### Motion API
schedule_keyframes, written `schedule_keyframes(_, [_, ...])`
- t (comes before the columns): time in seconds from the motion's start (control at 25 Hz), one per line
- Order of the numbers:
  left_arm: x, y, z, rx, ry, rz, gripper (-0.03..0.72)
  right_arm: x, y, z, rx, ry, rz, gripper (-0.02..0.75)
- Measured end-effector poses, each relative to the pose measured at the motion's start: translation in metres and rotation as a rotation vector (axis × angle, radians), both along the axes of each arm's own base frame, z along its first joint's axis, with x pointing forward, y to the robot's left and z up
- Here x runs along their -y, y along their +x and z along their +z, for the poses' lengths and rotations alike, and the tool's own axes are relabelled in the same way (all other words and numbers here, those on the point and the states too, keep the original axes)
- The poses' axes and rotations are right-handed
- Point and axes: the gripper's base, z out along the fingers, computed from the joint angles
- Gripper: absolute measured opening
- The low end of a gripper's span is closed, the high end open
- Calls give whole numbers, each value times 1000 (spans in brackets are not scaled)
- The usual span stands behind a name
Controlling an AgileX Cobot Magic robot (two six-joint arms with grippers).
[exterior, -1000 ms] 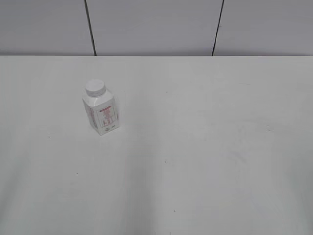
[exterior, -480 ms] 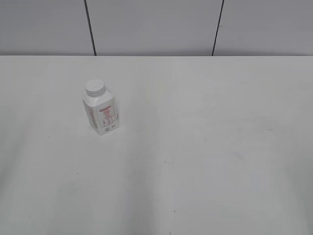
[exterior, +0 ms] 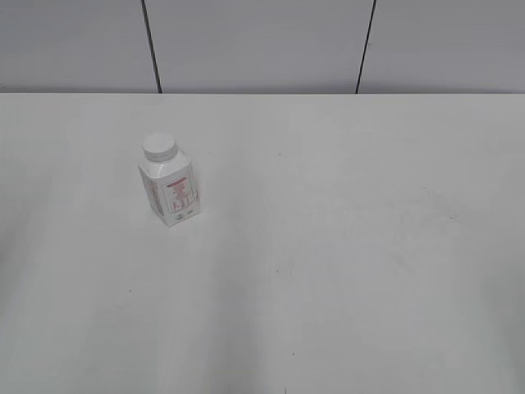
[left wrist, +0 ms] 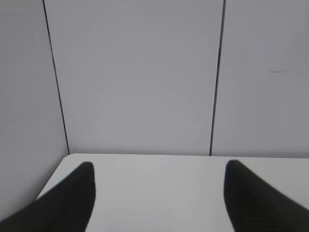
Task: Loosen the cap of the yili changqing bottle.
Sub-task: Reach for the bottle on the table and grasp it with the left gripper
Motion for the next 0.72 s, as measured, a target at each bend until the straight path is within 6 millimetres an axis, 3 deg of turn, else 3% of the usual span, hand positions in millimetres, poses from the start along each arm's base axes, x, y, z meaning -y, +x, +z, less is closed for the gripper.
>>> schedule_keyframes(0.2, [-1, 26, -9, -40, 43, -4, 485, 0, 0, 0, 0, 0, 0, 480])
schedule_keyframes(0.48, [2, 70, -43, -167, 121, -70, 461, 0, 0, 0, 0, 0, 0, 480])
schedule_keyframes(0.72, [19, 96, -74, -223, 109, -275, 438, 0, 0, 0, 0, 1, 1, 480])
